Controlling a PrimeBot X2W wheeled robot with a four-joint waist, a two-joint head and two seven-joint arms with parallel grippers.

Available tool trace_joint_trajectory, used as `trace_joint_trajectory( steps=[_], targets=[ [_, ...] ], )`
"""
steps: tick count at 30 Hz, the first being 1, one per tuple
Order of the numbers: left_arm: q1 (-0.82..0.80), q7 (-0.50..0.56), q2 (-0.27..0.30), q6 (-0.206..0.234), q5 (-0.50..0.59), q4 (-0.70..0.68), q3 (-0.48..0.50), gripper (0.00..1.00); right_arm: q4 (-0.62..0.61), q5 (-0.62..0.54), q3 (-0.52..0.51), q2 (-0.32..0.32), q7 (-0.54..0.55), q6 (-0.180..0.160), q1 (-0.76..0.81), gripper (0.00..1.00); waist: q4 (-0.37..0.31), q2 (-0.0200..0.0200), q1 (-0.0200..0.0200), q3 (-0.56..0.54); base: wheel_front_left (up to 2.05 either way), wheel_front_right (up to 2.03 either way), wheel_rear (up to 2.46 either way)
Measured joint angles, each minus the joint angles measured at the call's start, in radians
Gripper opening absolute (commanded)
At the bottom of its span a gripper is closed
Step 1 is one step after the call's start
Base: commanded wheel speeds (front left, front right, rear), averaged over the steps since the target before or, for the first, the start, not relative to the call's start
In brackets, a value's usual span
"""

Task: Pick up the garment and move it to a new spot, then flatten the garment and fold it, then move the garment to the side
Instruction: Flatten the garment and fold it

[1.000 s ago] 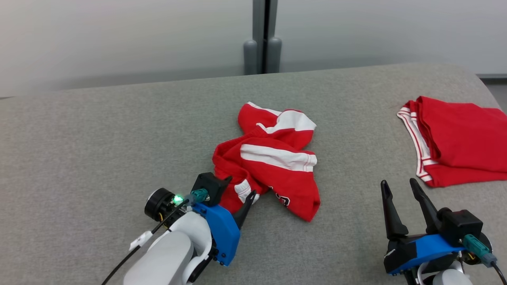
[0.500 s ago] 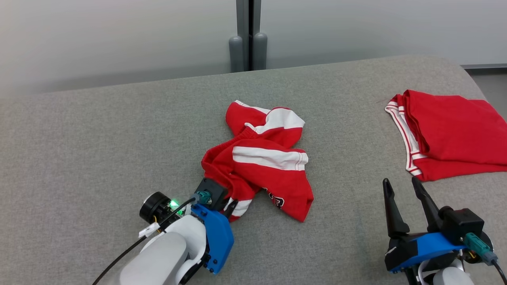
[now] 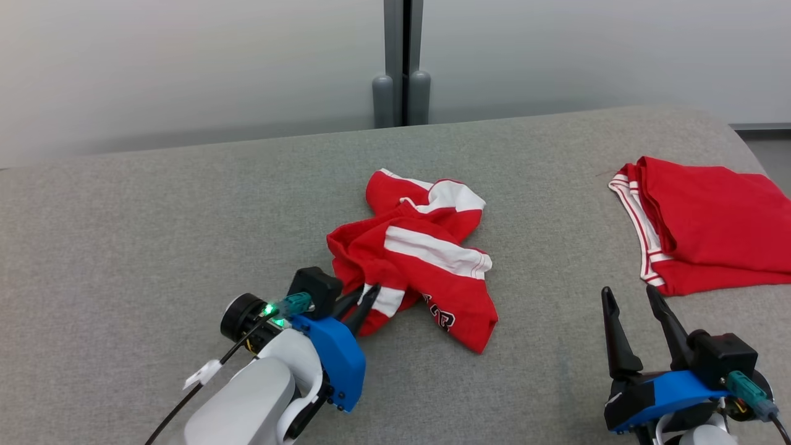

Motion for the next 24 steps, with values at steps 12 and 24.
trace_joint_trajectory(
  steps=[12, 24],
  targets=[
    [0.082, -0.091, 0.001, 0.070, -0.105, -0.041, 0.115, 0.00, 0.073, 0.057, 0.088, 0.000, 0.069, 0.000, -0.076, 1.00, 0.040, 0.0000, 0.0000, -0.004, 0.00, 0.00, 0.00],
    [0.086, -0.159, -0.046, 0.088, -0.151, 0.021, 0.153, 0.00, 0.324, 0.263, 0.284, -0.034, 0.205, 0.000, -0.321, 1.00, 0.085, 0.0000, 0.0001, 0.063, 0.00, 0.00, 0.00]
  ],
)
